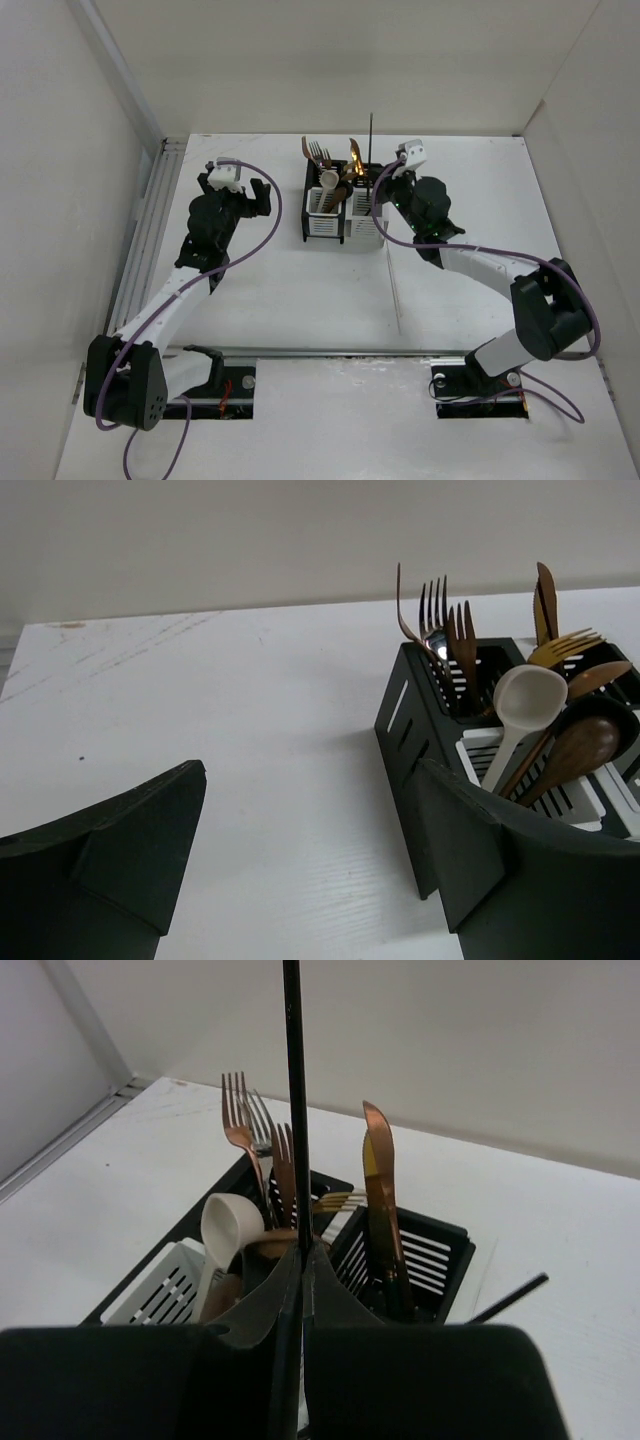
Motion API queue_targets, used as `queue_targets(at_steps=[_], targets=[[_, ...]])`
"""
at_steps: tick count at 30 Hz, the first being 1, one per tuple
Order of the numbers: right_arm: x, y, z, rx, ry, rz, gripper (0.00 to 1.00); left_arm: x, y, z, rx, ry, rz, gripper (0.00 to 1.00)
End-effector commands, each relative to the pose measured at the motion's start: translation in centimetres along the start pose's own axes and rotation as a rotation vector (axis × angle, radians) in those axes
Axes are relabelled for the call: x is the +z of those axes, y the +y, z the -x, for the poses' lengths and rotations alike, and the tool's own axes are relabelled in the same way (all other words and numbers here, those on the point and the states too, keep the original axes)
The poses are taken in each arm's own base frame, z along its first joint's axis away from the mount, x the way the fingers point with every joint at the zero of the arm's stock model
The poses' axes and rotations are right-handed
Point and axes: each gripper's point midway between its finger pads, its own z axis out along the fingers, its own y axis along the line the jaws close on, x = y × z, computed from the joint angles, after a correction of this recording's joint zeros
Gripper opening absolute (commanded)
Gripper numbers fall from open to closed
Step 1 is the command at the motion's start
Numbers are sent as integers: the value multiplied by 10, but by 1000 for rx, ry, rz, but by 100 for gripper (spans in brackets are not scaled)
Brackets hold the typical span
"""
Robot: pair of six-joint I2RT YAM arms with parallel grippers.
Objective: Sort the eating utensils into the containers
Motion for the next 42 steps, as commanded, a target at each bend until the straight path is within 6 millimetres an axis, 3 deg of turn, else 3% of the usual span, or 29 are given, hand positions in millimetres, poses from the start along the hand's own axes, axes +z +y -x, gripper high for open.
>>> queue_targets(at_steps=[1,5,11,17,21,23,30,35,36,39,40,42], targets=[[-7,-6,43,81,-259,-24,0,-2,2,5,-38,-2,-2,84],[3,-12,12,90,-210,-51,0,4,8,11,-29,-5,-13,84],[-1,-9,-27,128,-173,-19,0,14,13,20,14,-23,-5,84],[-8,-9,-50,139,-131,-16,0,14,12,20,3,-36,-6,84],[-10,1,-55,135,-112,41,24,14,10,20,-6,-35,-17,84],[-11,6,-45,143,-133,66,35,12,10,24,-6,-44,-18,84],[-29,14,-2,21,-84,50,52,12,6,21,-14,-41,-38,84],[-72,-12,12,47,65,-126,52,12,4,26,-22,-62,-50,84],[-90,-16,-18,31,225,-147,52,12,4,26,-22,-62,-50,84],[-126,-14,-43,21,390,-131,48,12,5,27,-33,-63,-38,84],[-149,-17,-73,39,522,-156,46,12,6,22,-34,-54,-37,84],[-180,-16,-107,152,669,-223,44,12,5,25,-42,-64,-38,84]])
